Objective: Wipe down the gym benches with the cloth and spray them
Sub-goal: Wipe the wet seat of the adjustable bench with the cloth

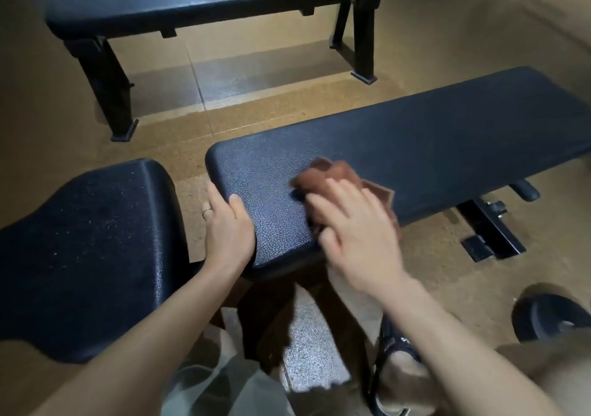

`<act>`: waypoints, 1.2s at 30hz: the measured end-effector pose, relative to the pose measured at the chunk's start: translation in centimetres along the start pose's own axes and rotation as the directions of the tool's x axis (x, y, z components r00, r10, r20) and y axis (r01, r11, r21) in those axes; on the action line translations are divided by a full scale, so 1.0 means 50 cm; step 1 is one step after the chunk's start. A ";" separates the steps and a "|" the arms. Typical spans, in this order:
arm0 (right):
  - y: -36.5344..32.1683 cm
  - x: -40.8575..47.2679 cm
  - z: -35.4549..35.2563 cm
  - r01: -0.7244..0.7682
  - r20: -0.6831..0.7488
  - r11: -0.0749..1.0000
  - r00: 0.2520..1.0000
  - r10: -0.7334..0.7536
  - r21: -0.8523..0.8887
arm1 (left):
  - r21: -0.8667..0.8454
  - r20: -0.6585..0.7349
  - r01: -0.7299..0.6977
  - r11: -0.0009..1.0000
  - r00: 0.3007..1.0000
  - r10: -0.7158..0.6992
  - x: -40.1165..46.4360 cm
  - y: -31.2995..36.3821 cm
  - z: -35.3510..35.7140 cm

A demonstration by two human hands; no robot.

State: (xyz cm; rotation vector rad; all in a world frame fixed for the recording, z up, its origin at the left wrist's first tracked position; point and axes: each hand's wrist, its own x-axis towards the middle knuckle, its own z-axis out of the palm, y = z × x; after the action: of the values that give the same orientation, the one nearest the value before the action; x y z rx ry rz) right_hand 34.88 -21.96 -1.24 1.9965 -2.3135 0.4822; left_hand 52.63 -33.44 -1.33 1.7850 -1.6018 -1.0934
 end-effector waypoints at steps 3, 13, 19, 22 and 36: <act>0.142 0.024 -0.035 -0.307 -0.061 0.948 0.951 0.303 -0.080 | -0.001 -0.011 0.002 1.000 1.000 -0.002 -0.002 0.000 0.001; -0.156 0.103 0.032 0.142 0.144 0.979 0.976 -0.163 0.144 | -0.037 -0.025 0.003 0.999 1.000 -0.004 0.004 -0.006 0.001; -0.108 0.289 0.058 0.185 0.287 0.977 0.935 -0.209 0.108 | -0.016 -0.045 -0.011 1.000 0.999 0.010 0.008 -0.008 0.008; -0.022 0.335 0.049 0.087 0.245 0.994 0.964 -0.101 0.070 | 0.010 -0.053 -0.012 1.000 0.999 0.013 0.012 -0.013 0.008; 0.033 0.291 0.035 -0.144 0.173 0.990 0.975 0.141 0.004 | 0.100 0.017 -0.033 0.994 0.999 0.032 0.015 -0.005 -0.006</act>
State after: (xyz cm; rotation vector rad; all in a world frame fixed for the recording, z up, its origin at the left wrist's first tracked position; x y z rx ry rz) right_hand 31.13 -36.16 0.21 1.9601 -2.5765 0.3494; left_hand 53.03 -34.16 -1.54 1.8119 -1.7166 -1.0309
